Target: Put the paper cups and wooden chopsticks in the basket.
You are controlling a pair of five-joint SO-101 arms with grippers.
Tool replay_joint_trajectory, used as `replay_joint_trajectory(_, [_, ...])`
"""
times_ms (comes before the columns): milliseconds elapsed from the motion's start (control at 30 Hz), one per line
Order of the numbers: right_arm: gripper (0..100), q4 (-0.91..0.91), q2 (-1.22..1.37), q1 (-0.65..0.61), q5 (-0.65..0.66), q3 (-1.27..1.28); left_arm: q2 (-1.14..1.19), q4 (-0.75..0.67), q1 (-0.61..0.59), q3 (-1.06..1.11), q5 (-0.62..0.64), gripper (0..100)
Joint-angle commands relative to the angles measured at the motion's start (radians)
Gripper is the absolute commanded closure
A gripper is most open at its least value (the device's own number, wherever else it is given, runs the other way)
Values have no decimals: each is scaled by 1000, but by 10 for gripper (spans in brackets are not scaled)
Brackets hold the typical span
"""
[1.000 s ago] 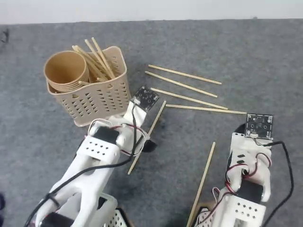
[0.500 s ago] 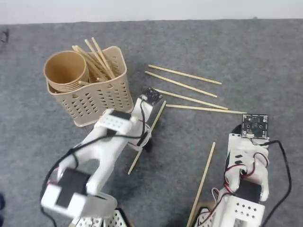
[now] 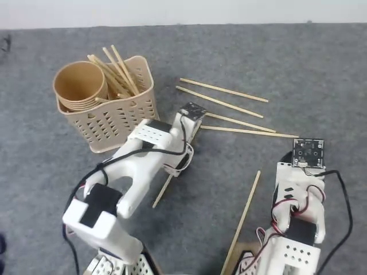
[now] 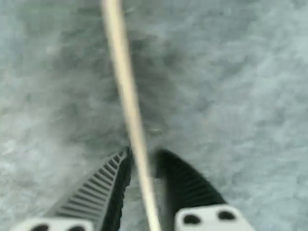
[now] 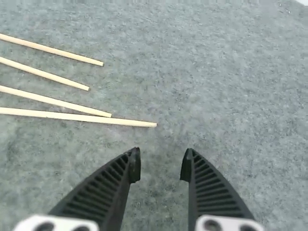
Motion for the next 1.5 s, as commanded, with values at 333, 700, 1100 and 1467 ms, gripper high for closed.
replay_joint_trajectory(333, [852, -24, -10, -31, 14, -3, -175, 229, 173, -166, 11, 987])
replay_joint_trajectory(700, [852, -24, -10, -31, 14, -2, -491, 304, 29, -349, -25, 987])
replay_joint_trajectory(1100, [852, -58, -10, -33, 14, 25, -651, -301, -333, -443, 61, 987])
replay_joint_trajectory(1467, [852, -58, -10, -54, 37, 26, -617, -718, -342, -93, 216, 987])
